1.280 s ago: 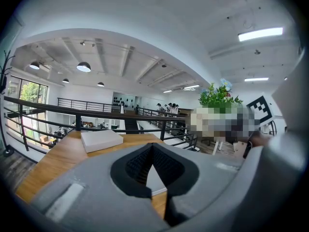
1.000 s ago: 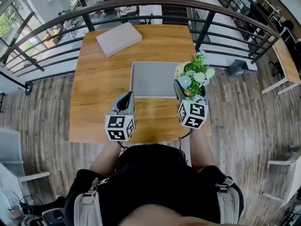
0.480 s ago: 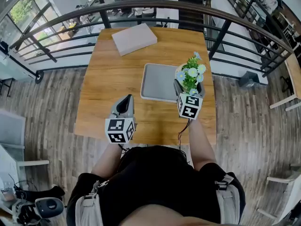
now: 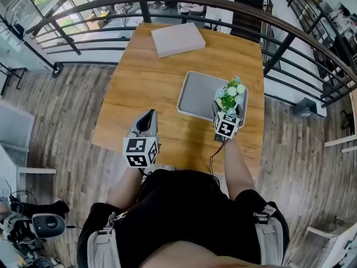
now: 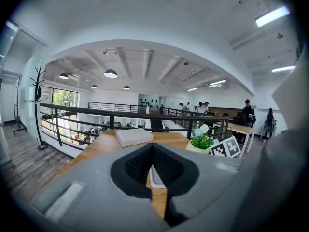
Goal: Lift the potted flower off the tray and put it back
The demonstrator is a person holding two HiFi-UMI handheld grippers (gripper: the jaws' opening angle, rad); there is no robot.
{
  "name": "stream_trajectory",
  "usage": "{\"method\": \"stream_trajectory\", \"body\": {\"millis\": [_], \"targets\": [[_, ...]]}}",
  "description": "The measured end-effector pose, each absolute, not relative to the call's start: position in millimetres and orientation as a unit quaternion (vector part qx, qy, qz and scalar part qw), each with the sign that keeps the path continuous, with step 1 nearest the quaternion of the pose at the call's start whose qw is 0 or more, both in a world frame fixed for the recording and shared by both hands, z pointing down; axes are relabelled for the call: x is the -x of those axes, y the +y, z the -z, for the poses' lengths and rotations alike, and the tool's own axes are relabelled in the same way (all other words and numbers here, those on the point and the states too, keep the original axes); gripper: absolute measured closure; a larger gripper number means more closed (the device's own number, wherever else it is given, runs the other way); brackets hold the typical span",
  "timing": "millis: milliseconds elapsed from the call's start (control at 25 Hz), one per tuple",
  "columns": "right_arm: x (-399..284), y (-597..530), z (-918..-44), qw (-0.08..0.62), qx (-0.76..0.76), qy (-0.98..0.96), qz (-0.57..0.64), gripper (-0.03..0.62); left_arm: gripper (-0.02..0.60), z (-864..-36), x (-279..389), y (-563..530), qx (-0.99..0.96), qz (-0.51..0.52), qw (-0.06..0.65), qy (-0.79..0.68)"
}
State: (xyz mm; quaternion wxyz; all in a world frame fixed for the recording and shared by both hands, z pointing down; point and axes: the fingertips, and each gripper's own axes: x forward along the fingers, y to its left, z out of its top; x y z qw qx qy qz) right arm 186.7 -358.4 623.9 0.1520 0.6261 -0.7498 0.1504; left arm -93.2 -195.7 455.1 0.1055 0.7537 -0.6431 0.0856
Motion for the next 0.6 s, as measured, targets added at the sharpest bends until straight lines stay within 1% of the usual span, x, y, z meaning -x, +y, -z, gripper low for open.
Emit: {"method": "stream_trajectory", "body": {"millis": [360, 600], "targets": [[-184.5, -353.9, -716.1, 0.232, -0.615, -0.723, -0.212, 0.115, 0.569, -463.4, 107.8, -196.3, -0.738, -0.091, 0.108, -0.66], [-174.0, -361.3, -726.5, 0.25, -0.599, -0.733, -0.203, 0.114, 0.569, -469.7, 115.3, -201.1, -0.74, -0.091, 0.111, -0.657]]}}
